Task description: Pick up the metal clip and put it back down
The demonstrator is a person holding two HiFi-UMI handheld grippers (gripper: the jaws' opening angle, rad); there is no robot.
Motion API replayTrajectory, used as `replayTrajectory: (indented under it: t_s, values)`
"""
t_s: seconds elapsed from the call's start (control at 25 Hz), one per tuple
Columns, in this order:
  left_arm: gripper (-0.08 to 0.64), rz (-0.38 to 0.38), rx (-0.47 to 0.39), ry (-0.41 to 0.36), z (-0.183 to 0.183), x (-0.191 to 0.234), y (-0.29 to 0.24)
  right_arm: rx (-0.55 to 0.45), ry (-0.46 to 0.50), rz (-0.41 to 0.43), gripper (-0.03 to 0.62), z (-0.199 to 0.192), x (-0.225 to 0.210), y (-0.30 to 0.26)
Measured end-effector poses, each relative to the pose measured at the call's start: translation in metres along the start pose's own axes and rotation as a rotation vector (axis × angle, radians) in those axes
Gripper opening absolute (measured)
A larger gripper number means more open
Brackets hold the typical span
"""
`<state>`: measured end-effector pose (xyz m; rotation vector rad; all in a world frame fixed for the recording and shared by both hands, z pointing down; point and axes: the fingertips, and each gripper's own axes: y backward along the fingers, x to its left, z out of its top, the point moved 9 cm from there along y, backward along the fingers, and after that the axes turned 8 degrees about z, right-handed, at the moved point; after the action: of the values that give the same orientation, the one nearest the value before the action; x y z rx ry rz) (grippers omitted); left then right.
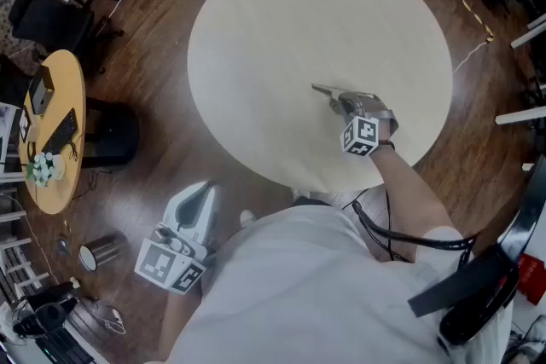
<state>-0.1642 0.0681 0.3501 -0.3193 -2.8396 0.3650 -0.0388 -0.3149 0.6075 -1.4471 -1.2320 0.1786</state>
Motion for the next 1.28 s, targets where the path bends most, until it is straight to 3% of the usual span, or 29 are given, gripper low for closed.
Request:
replayTrajectory:
  t_s: [0.24,0.64,1.28]
  values:
    - [-0.003,-0.005,-0.025,-0.003,-0.001,0.01,0.004,0.005,-0.021,-0.026,0.005,0.005,-0.015,0.01]
    - [-0.003,-0.044,-0.061,-0.031,-0.015,0.048,0.028,0.0,-0.084,-0.09,0.005,0.06,-0.028,0.066]
    - [-0.003,-0.143,-0.112,-0.036,-0.045,0.105,0.096,-0.055,-0.073,-0.227,0.005,0.192,0.014,0.194]
